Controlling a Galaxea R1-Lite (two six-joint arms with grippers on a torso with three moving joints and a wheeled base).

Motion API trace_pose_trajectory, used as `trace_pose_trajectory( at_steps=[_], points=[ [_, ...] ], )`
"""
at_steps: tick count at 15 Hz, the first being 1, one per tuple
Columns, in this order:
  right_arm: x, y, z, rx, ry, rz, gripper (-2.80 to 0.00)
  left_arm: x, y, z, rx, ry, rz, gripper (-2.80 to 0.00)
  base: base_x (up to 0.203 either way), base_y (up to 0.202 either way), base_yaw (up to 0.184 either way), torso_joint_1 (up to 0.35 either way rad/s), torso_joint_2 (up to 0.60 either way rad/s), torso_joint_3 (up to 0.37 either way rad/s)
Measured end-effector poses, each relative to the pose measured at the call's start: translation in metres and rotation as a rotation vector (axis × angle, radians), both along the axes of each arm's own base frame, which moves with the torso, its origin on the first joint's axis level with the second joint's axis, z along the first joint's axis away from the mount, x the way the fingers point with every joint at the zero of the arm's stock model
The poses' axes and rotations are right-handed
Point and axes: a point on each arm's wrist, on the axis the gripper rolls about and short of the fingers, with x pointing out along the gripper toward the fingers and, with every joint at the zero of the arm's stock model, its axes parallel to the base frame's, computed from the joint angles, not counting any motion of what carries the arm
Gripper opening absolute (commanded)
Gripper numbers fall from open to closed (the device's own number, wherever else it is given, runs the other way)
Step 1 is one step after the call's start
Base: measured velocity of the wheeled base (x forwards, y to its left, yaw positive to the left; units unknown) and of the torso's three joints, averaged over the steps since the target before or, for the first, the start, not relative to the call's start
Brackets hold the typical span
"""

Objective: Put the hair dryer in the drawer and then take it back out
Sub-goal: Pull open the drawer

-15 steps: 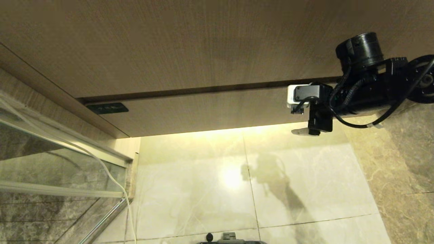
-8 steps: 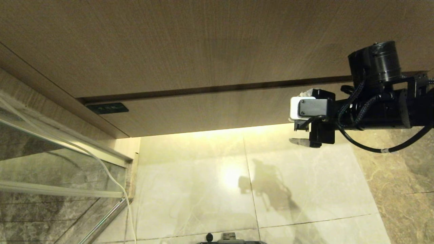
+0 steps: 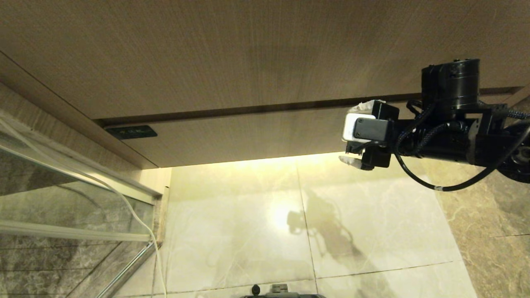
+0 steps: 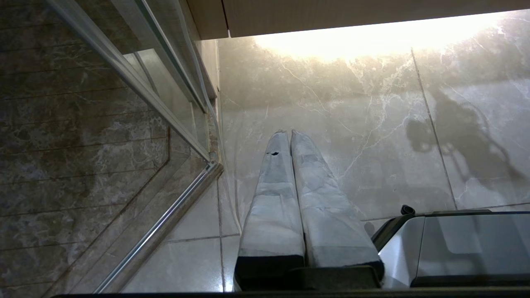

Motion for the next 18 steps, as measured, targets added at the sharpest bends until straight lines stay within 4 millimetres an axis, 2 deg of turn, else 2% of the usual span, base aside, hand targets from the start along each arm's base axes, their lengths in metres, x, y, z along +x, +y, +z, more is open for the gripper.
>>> trace_pose_trajectory(
  at_steps=[3, 8, 18],
  points=[
    [0.014, 0.002, -0.001, 0.030, -0.061, -0.007, 0.00, 0.000, 0.000, 0.000, 0.000, 0.000, 0.000, -2.80, 0.000, 0.000, 0.000, 0.000, 0.00, 0.000],
    [0.029, -0.003, -0.009, 0.031, -0.064, -0.037, 0.00, 0.000, 0.000, 0.000, 0.000, 0.000, 0.000, -2.80, 0.000, 0.000, 0.000, 0.000, 0.00, 0.000],
    [0.046, -0.001, -0.015, 0.060, -0.122, -0.020, 0.00, 0.000, 0.000, 0.000, 0.000, 0.000, 0.000, -2.80, 0.000, 0.000, 0.000, 0.000, 0.00, 0.000]
  ],
)
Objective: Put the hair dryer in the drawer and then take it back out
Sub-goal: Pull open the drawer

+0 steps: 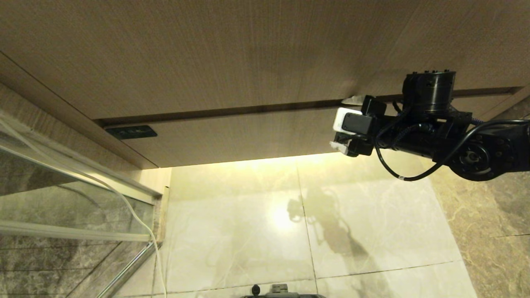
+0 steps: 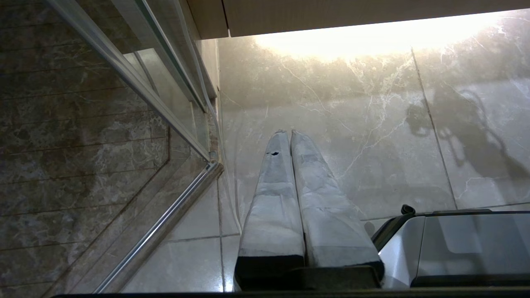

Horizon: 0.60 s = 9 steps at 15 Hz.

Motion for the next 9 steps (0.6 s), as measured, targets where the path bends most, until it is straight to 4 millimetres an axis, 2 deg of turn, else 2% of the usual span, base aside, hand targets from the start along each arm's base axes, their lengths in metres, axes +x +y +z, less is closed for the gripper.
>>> trace_pose_trajectory(
  at_steps=[9],
  points=[
    [0.017, -0.006, -0.012, -0.001, 0.002, -0.032, 0.00, 0.000, 0.000, 0.000, 0.000, 0.000, 0.000, -2.80, 0.000, 0.000, 0.000, 0.000, 0.00, 0.000]
  ],
)
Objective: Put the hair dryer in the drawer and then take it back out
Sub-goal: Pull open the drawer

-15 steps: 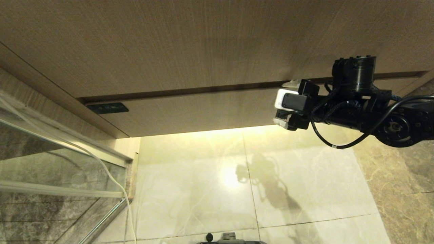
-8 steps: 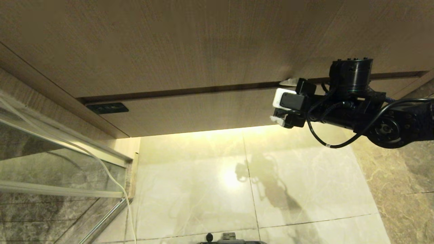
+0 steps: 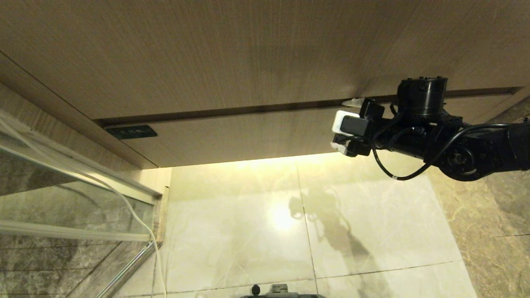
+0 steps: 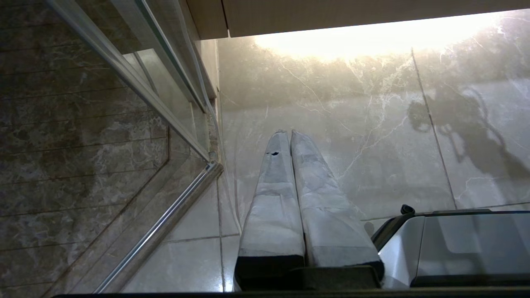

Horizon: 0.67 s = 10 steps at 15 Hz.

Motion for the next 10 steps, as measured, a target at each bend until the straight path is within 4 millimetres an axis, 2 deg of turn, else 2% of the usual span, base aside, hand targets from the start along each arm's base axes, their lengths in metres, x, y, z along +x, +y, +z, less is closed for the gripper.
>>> trace_pose_trajectory(
  at_steps=[7, 10],
  points=[
    [0.0054, -0.0043, -0.0074, -0.017, 0.025, -0.014, 0.00, 0.0000, 0.0000, 0.0000, 0.000, 0.000, 0.000, -2.80, 0.000, 0.000, 0.000, 0.000, 0.00, 0.000],
    [0.0022, -0.0115, -0.0115, -0.048, 0.108, -0.028, 0.00, 0.0000, 0.0000, 0.0000, 0.000, 0.000, 0.000, -2.80, 0.000, 0.000, 0.000, 0.000, 0.00, 0.000]
  ],
)
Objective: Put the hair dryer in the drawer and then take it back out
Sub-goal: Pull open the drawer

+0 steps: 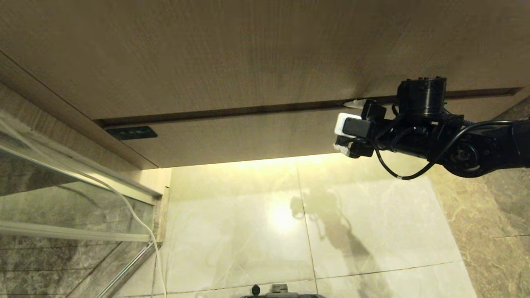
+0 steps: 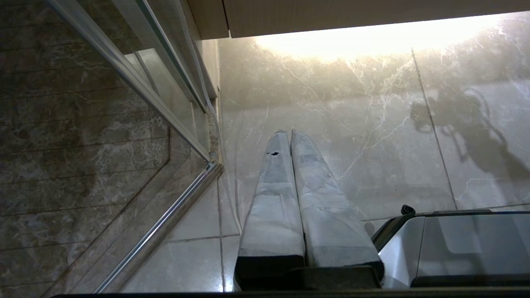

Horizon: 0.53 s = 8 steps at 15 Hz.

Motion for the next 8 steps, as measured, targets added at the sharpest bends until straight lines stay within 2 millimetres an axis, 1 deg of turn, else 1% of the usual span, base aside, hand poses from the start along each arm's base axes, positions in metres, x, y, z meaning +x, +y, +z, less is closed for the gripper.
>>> trace_pose_trajectory(
  at_steps=[3, 4, 8],
  points=[
    [-0.006, -0.011, -0.003, -0.029, 0.092, -0.023, 0.00, 0.000, 0.000, 0.000, 0.000, 0.000, 0.000, -2.80, 0.000, 0.000, 0.000, 0.000, 0.00, 0.000],
    [-0.008, -0.013, -0.002, -0.029, 0.095, -0.030, 0.00, 0.000, 0.000, 0.000, 0.000, 0.000, 0.000, -2.80, 0.000, 0.000, 0.000, 0.000, 0.00, 0.000],
    [-0.013, -0.015, -0.003, -0.042, 0.131, -0.034, 0.00, 0.000, 0.000, 0.000, 0.000, 0.000, 0.000, -2.80, 0.000, 0.000, 0.000, 0.000, 0.00, 0.000]
  ],
)
